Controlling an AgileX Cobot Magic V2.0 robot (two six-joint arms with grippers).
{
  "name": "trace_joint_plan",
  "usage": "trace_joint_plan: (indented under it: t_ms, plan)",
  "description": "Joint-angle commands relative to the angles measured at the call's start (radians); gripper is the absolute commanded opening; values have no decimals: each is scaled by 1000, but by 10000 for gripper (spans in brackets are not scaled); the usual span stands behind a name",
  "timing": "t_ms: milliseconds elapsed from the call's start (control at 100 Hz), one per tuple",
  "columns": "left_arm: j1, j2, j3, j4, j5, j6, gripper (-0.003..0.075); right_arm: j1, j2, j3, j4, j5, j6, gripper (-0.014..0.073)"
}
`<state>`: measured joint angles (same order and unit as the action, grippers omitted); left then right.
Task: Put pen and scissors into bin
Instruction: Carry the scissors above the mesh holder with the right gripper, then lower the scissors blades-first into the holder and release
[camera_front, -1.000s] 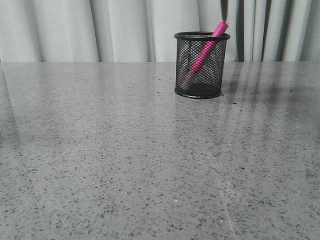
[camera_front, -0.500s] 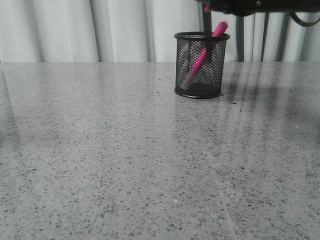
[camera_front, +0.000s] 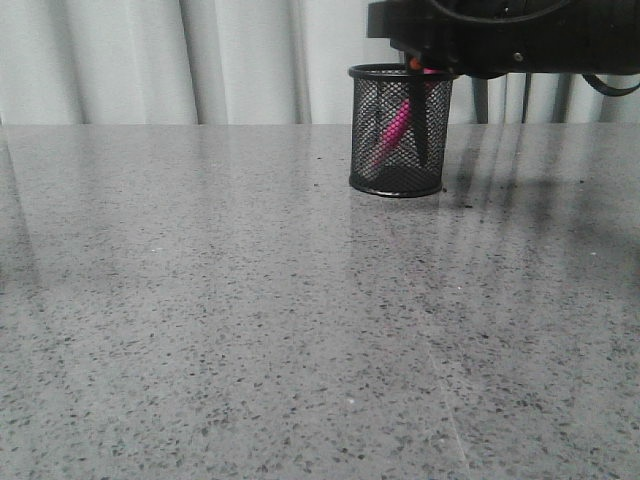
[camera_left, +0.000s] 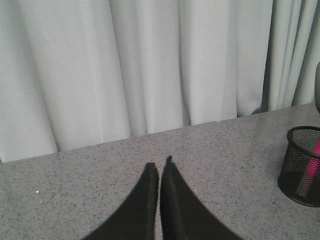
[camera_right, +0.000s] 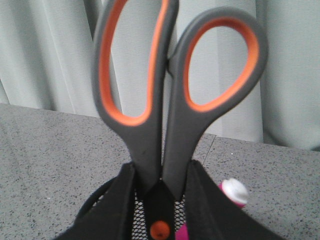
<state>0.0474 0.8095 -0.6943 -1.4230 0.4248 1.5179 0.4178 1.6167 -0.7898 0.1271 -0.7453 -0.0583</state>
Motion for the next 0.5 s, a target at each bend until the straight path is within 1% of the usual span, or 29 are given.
trace_joint_plan:
  t_ms: [0, 70, 140, 360, 430, 490]
  plan:
    - [-8, -6, -26, -43, 3, 0, -19, -3, -41, -23, -2, -87, 0, -73]
    - [-8, -6, -26, -43, 3, 0, -19, -3, -41, -21, -2, -82, 0, -45]
    - [-8, -6, -26, -43, 3, 0, -19, -3, -41, -21, -2, -82, 0, 2]
    - [-8, -6, -26, -43, 3, 0, -19, -3, -41, -21, -2, -80, 0, 198]
    - [-8, -6, -26, -43, 3, 0, -19, -3, -43, -18, -2, -83, 0, 232]
    - [-8, -6, -26, -43, 3, 0, -19, -3, -45, -9, -2, -93, 0, 237]
